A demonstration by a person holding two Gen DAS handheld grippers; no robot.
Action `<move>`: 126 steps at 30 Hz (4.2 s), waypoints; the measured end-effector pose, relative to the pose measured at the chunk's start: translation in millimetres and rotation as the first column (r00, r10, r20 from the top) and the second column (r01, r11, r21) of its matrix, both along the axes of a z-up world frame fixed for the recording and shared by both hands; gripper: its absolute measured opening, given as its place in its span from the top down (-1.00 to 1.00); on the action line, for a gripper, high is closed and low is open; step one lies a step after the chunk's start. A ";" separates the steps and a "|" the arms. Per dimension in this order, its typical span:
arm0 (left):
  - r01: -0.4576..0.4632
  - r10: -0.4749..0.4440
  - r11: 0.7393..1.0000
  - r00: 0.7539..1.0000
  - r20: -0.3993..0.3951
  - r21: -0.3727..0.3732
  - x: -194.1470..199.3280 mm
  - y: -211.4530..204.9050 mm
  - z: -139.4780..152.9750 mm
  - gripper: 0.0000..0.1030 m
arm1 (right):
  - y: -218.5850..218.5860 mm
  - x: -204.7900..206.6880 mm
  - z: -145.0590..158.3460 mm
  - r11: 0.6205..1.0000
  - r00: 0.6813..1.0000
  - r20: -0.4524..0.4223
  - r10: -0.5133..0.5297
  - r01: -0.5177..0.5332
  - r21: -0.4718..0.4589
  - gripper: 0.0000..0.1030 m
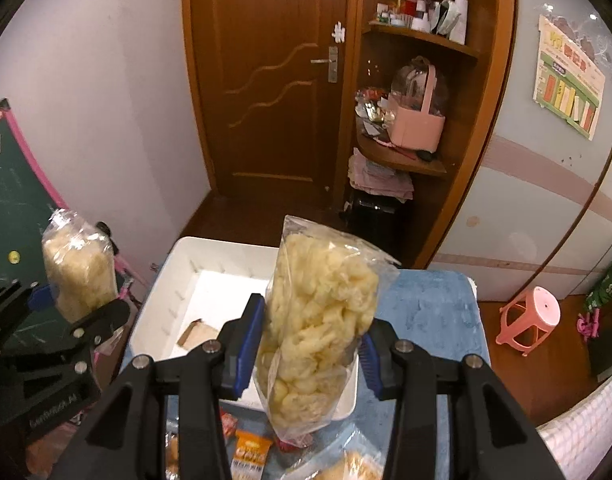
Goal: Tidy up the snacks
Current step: 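Lift both puffed-snack bags into the white basket and release them, then withdraw both tools and move them over the remaining snacks, then grasp the Calleton bread bag with the right tool while the left tool grasps the red-striped bag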
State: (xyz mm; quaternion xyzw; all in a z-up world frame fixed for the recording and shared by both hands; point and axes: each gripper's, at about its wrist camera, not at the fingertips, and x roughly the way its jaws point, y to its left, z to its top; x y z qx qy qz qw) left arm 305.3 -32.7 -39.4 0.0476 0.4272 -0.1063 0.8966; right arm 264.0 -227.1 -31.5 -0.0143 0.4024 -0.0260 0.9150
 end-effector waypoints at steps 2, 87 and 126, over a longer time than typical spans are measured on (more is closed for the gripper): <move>-0.013 0.013 1.000 1.000 -0.017 0.020 11.3 -0.4 -13.5 -0.15 | 1.0 11.2 -8.9 1.000 1.000 -0.019 -0.010 0.009 -0.016 0.15; -0.214 0.191 0.977 0.890 -0.415 -0.010 -225.6 33.6 -152.0 -0.93 | -111.0 -197.6 -134.4 0.993 0.970 -0.222 0.102 -0.086 0.080 -0.38; -0.332 0.317 0.941 0.813 -0.487 0.058 -188.9 38.8 -253.7 -0.78 | -40.0 -179.9 -245.8 0.932 0.942 -0.294 0.161 -0.242 -0.268 -0.17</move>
